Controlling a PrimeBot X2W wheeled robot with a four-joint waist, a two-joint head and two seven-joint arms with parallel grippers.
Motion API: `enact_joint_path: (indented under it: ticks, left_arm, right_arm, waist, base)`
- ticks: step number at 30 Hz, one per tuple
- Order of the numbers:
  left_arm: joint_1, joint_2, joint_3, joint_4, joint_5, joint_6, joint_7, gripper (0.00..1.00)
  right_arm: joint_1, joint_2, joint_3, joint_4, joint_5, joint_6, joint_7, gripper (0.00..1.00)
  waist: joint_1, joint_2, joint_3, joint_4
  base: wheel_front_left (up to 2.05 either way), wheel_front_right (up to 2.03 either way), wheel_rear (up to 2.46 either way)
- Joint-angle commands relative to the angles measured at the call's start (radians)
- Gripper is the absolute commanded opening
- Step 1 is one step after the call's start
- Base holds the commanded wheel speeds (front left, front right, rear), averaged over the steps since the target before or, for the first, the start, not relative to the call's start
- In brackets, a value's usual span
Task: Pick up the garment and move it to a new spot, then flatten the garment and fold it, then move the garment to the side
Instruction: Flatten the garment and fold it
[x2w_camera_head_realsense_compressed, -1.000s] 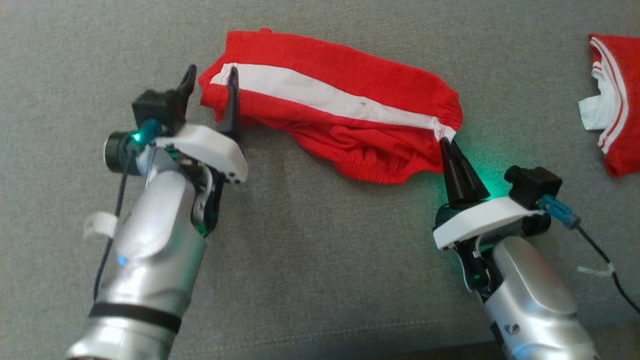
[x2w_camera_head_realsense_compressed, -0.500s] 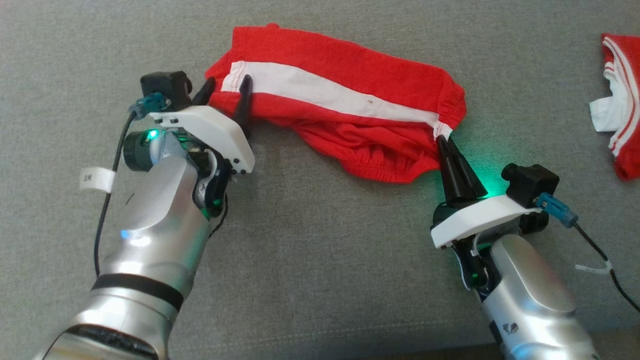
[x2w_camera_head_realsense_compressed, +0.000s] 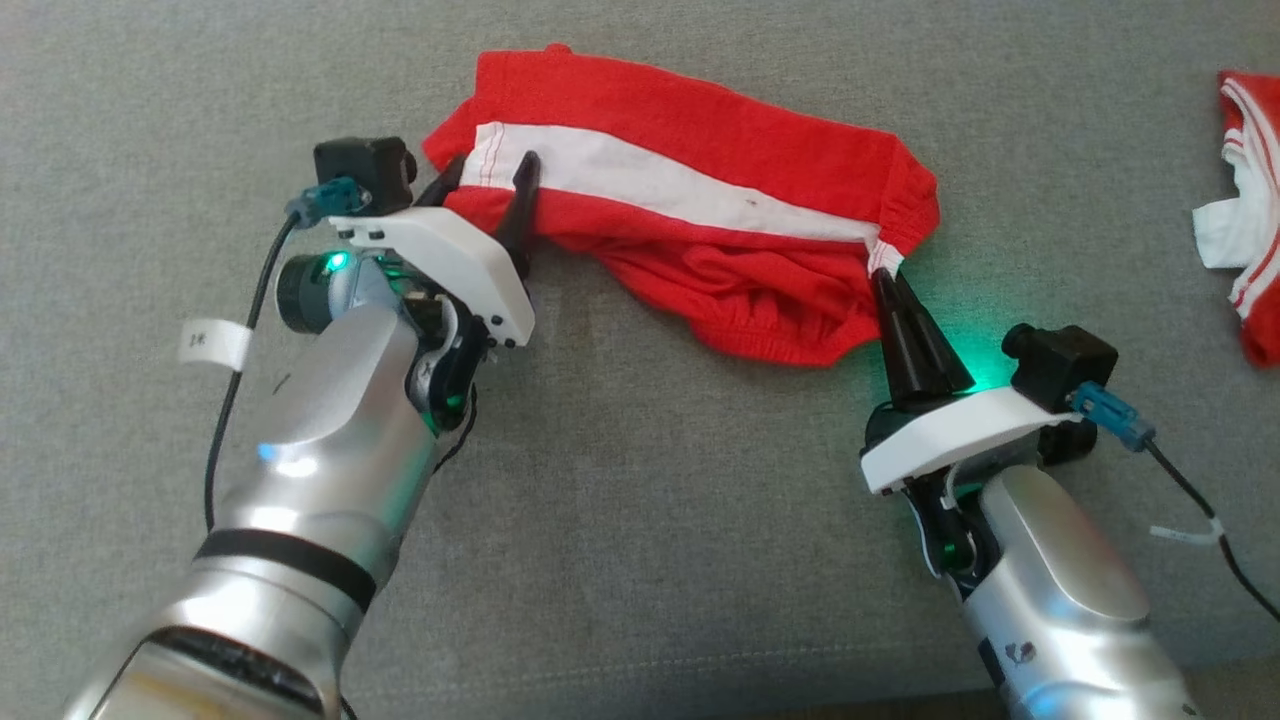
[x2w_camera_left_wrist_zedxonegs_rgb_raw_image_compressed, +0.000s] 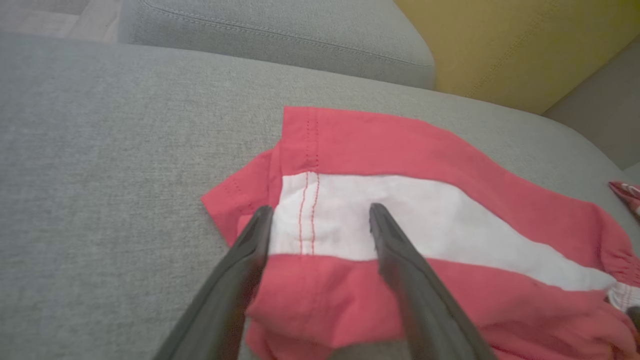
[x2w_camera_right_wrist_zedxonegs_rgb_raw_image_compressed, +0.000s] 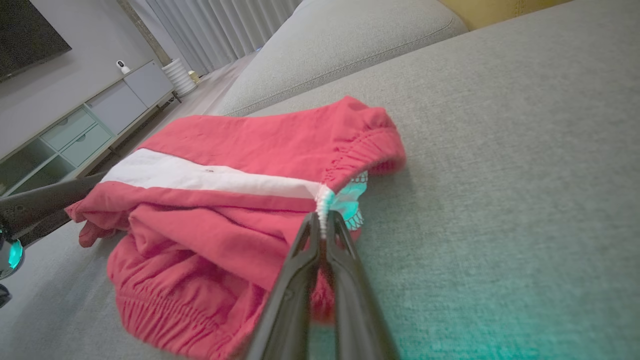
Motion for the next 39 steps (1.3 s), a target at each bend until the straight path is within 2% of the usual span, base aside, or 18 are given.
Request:
enact_joint_path:
  ticks: [1, 7, 10, 15, 16, 17, 18, 19, 20, 21, 22, 23, 29, 33, 39]
  left_arm:
    - [-0.047, 0.022, 0.011, -0.012, -0.012, -0.005, -0.01, 1.0]
    - [-0.069, 0.022, -0.018, 0.016, -0.031, -0.009, -0.02, 1.0]
    - [-0.069, 0.022, -0.034, 0.027, -0.045, -0.01, -0.021, 0.96]
    - [-0.063, 0.022, -0.06, 0.034, -0.077, -0.009, -0.018, 0.94]
    - [-0.063, 0.022, -0.065, 0.034, -0.082, -0.009, -0.02, 0.91]
    - [-0.064, 0.022, -0.07, 0.034, -0.086, -0.009, -0.024, 0.83]
    - [-0.064, 0.022, -0.07, 0.034, -0.086, -0.009, -0.024, 0.83]
    - [-0.065, 0.022, -0.079, 0.036, -0.093, -0.009, -0.032, 0.47]
    - [-0.066, 0.022, -0.082, 0.034, -0.097, -0.011, -0.037, 0.36]
    - [-0.068, 0.022, -0.086, 0.032, -0.098, -0.011, -0.046, 0.29]
    - [-0.07, 0.022, -0.09, 0.032, -0.097, -0.01, -0.052, 0.03]
    - [-0.071, 0.022, -0.093, 0.034, -0.098, -0.01, -0.058, 0.0]
    - [-0.077, 0.022, -0.096, 0.034, -0.091, 0.006, -0.092, 0.0]
    - [-0.078, 0.027, -0.078, 0.009, -0.064, 0.025, -0.107, 0.0]
    - [-0.056, 0.076, -0.002, -0.136, 0.018, 0.051, -0.109, 0.0]
  right_arm:
    - [-0.016, 0.013, 0.021, -0.019, -0.002, -0.001, -0.006, 0.0]
    - [-0.014, 0.013, 0.008, -0.018, -0.004, -0.001, -0.006, 0.0]
    - [-0.013, 0.013, 0.004, -0.019, -0.004, -0.001, -0.006, 0.0]
    - [-0.011, 0.013, 0.002, -0.019, -0.003, -0.001, -0.006, 0.0]
    - [-0.011, 0.013, 0.002, -0.019, -0.002, -0.001, -0.006, 0.0]
    - [-0.01, 0.013, 0.003, -0.019, -0.002, -0.001, -0.006, 0.0]
    - [-0.01, 0.013, 0.003, -0.019, -0.002, -0.001, -0.006, 0.0]
    - [-0.009, 0.013, 0.003, -0.019, -0.001, -0.001, -0.006, 0.0]
    - [-0.008, 0.013, 0.004, -0.019, -0.001, -0.001, -0.006, 0.0]
    - [-0.008, 0.013, 0.005, -0.018, -0.002, -0.001, -0.006, 0.0]
    - [-0.008, 0.013, 0.005, -0.018, -0.001, -0.001, -0.006, 0.0]
    - [-0.008, 0.013, 0.006, -0.017, -0.001, -0.001, -0.006, 0.0]
    - [-0.006, 0.013, 0.001, -0.019, 0.002, -0.001, -0.006, 0.0]
    - [-0.007, 0.013, -0.036, -0.051, 0.0, -0.001, -0.006, 0.0]
    - [-0.041, 0.013, -0.1, -0.143, -0.011, -0.001, -0.006, 0.0]
  waist:
    - [0.0, 0.0, 0.001, -0.003]
    - [0.0, 0.0, 0.002, -0.004]
    - [0.0, 0.0, 0.0, -0.001]
    - [0.0, 0.0, -0.008, 0.006]
    - [0.0, 0.0, -0.009, 0.007]
    - [0.0, 0.0, -0.01, 0.008]
    - [0.0, 0.0, -0.01, 0.008]
    - [0.0, 0.0, -0.013, 0.009]
    - [0.0, 0.0, -0.014, 0.009]
    - [0.0, 0.0, -0.015, 0.009]
    - [0.0, 0.0, -0.016, 0.009]
    - [0.0, 0.0, -0.017, 0.009]
    - [0.0, 0.0, -0.021, 0.008]
    - [0.0, 0.0, -0.036, 0.014]
    - [0.0, 0.0, -0.089, 0.02]
  base:
    - [0.0, 0.0, 0.0]
    - [0.0, 0.0, 0.0]
    - [0.0, 0.0, 0.0]
    - [0.0, 0.0, 0.0]
    - [0.0, 0.0, 0.0]
    - [0.0, 0.0, 0.0]
    - [0.0, 0.0, 0.0]
    - [0.0, 0.0, 0.0]
    - [0.0, 0.0, 0.0]
    - [0.0, 0.0, 0.0]
    - [0.0, 0.0, 0.0]
    - [0.0, 0.0, 0.0]
    - [0.0, 0.0, 0.0]
    - [0.0, 0.0, 0.0]
    - [0.0, 0.0, 0.0]
